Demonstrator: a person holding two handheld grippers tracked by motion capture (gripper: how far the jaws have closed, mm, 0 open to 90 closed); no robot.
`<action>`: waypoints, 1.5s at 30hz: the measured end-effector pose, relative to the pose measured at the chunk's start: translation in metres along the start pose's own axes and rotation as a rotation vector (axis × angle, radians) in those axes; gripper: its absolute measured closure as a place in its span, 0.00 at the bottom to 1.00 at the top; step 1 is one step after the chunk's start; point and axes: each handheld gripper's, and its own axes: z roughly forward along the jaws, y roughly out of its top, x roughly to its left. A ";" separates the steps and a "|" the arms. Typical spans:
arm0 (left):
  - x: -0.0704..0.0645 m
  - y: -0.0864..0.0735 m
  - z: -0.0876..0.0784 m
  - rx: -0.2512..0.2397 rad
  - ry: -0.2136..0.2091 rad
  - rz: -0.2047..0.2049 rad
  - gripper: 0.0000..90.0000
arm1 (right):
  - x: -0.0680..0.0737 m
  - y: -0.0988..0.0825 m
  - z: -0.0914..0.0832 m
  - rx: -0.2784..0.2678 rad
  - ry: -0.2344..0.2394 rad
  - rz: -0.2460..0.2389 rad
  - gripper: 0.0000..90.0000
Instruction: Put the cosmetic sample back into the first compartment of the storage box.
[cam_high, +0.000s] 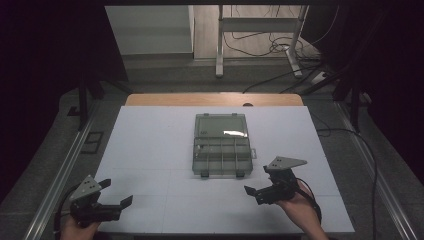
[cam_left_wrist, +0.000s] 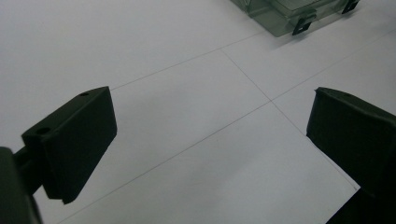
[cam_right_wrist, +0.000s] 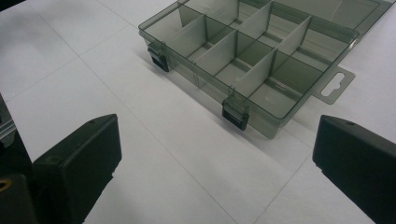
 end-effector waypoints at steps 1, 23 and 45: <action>0.000 0.000 0.000 0.000 0.000 -0.002 0.02 | 0.001 0.000 -0.002 0.003 0.000 0.004 0.01; 0.000 0.000 0.000 0.001 0.001 -0.004 0.02 | -0.003 -0.025 -0.028 -0.003 -0.065 0.023 0.01; 0.000 0.000 0.000 0.002 0.002 -0.006 0.02 | -0.012 -0.054 -0.053 -0.017 -0.121 0.071 0.01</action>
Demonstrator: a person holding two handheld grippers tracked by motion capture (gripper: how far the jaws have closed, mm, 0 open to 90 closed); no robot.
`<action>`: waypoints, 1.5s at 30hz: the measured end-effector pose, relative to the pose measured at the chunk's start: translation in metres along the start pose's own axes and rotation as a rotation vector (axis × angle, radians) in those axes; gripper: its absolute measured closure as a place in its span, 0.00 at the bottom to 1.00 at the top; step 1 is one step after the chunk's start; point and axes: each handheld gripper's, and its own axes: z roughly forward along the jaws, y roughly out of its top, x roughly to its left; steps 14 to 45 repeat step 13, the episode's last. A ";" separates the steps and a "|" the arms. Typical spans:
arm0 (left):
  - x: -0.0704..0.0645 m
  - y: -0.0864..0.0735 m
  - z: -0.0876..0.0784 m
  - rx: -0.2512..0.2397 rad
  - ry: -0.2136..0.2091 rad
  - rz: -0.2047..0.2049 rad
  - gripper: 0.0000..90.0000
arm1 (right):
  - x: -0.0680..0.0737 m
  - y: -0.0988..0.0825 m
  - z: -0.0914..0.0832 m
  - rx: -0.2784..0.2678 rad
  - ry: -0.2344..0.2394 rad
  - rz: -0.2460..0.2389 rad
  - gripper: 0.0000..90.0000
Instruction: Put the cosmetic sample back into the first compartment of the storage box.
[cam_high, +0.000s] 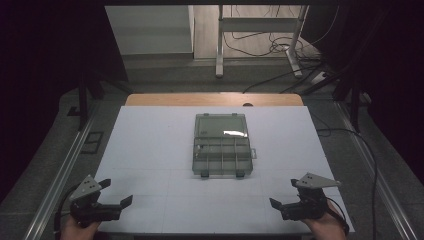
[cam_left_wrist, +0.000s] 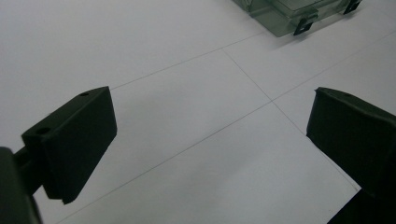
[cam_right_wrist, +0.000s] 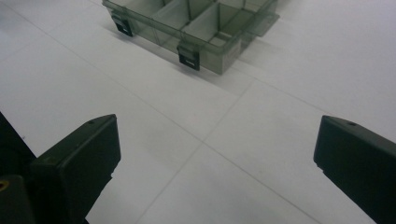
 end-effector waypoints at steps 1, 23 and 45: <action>0.000 0.000 0.000 0.000 0.000 0.000 0.02 | -0.001 -0.002 -0.001 0.004 -0.002 0.004 0.01; 0.000 0.001 0.000 -0.001 -0.001 0.004 0.02 | -0.005 -0.008 -0.004 0.004 -0.024 0.041 0.01; 0.000 0.001 0.000 -0.001 -0.001 0.004 0.02 | -0.005 -0.008 -0.004 0.004 -0.024 0.041 0.01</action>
